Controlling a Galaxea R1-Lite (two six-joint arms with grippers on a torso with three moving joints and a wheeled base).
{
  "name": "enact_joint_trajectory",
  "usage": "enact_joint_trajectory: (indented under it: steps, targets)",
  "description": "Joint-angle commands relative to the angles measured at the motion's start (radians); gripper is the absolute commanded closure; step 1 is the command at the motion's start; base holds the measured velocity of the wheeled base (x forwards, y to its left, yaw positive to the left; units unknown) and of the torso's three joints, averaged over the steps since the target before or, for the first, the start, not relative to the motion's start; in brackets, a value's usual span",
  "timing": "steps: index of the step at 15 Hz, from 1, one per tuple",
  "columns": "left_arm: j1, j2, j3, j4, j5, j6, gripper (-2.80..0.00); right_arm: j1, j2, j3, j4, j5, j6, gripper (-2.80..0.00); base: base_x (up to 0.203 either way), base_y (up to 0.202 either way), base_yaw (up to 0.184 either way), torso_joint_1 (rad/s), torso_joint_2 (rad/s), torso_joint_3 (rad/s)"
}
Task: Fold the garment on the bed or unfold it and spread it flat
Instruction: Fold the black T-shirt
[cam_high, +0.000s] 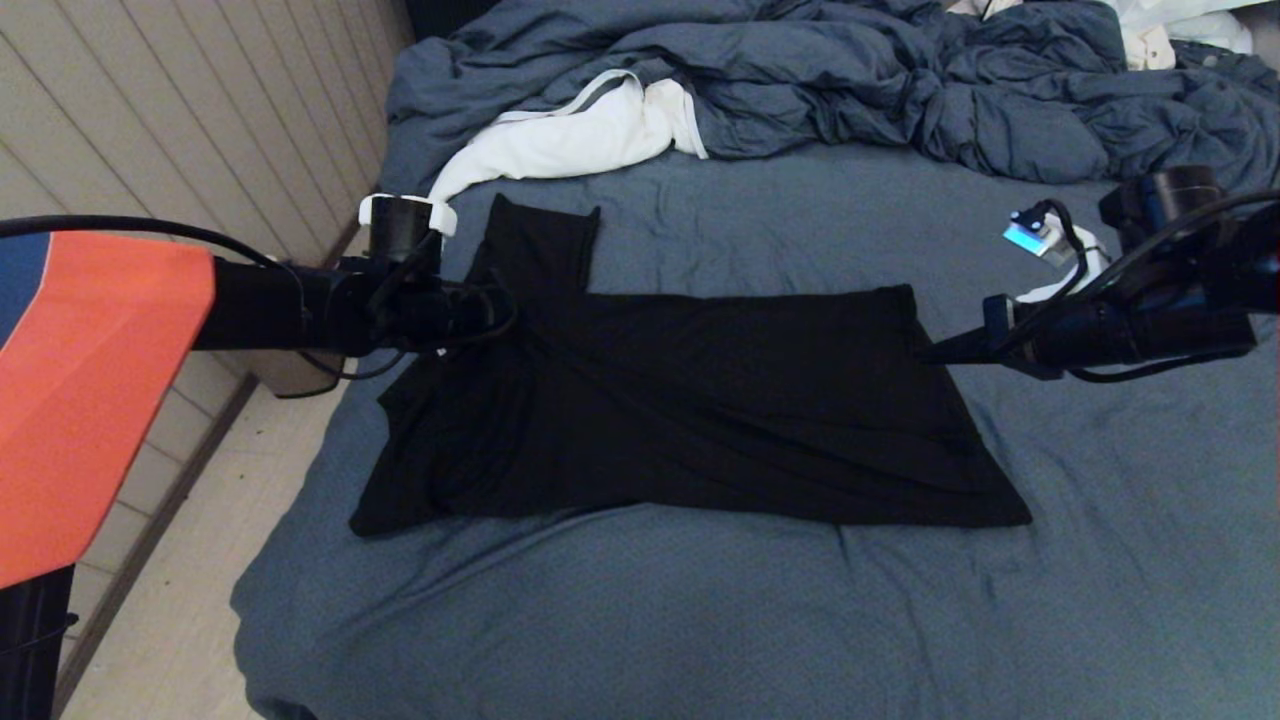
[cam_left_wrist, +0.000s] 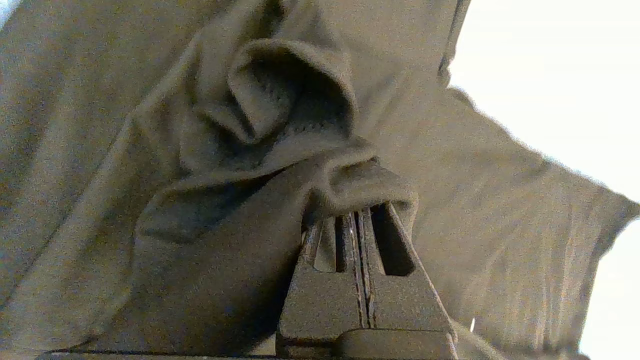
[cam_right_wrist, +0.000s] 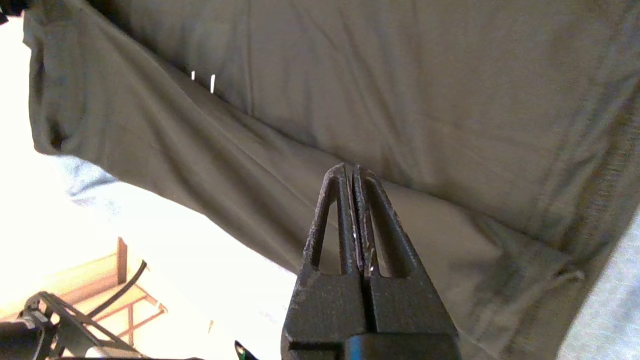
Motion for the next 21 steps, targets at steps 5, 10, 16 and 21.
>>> enact_joint_trajectory:
  steps: [5,10,16,21]
  targets:
    - [-0.097,-0.067,0.08,0.003,0.014,0.006,0.0,0.0,-0.003,0.001,0.002,0.004,0.0,0.0,0.0,0.0,0.0,0.0,0.0,0.0]
    - [-0.143,-0.068,0.115,0.003,0.02,0.032,0.0,0.0,-0.006,0.001,0.002,0.004,0.0,0.0,0.0,0.0,0.0,0.0,0.0,0.0]
    - [-0.116,-0.079,0.077,0.0,0.116,0.065,0.0,0.0,-0.006,0.001,0.003,0.004,0.0,0.0,0.0,0.0,0.0,0.0,0.0,0.0]
    - [-0.045,-0.167,0.051,0.002,0.131,0.065,0.0,0.0,-0.006,0.001,0.002,0.004,0.0,0.0,0.0,0.0,0.0,0.0,0.0,0.0]
